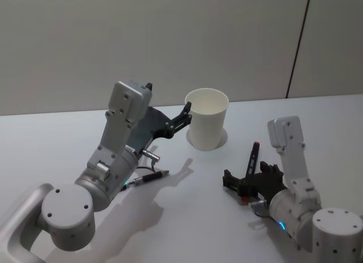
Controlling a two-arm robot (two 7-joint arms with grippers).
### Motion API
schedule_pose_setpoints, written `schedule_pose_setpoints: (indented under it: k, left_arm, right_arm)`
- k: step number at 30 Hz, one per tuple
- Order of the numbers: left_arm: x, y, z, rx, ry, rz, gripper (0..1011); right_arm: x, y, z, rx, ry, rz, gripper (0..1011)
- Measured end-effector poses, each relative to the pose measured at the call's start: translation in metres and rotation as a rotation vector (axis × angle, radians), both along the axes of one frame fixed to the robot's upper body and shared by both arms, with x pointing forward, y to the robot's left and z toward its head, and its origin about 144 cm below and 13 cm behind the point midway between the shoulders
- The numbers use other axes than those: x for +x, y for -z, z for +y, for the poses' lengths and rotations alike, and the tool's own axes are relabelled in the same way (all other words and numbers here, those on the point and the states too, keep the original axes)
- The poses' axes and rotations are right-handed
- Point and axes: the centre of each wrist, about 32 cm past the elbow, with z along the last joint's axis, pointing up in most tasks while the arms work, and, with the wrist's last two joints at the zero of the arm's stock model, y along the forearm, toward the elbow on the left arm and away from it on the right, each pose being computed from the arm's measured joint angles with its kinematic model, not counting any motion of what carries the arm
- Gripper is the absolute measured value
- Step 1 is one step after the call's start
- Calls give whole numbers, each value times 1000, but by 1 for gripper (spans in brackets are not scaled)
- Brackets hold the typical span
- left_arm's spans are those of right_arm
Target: Place the pen into the pen holder.
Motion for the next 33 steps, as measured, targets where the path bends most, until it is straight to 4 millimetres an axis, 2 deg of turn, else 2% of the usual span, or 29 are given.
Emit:
schedule_pose_setpoints:
  k: [12, 16, 24, 25, 33]
  left_arm:
    - [0, 0, 0, 0, 0, 0, 1001]
    - [0, 0, 0, 0, 0, 0, 1000]
    - [0, 0, 0, 0, 0, 0, 1001]
    - [0, 0, 0, 0, 0, 0, 1001]
    - [0, 0, 0, 0, 0, 0, 1001]
  right_arm:
    - [0, 0, -1, -8, -1, 3, 1002]
    - [0, 0, -1, -11, 1, 4, 951]
    - [0, -1, -1, -13, 2, 4, 736]
    - [0, -1, -1, -13, 2, 4, 683]
    - [-1, 0, -1, -13, 0, 5, 563]
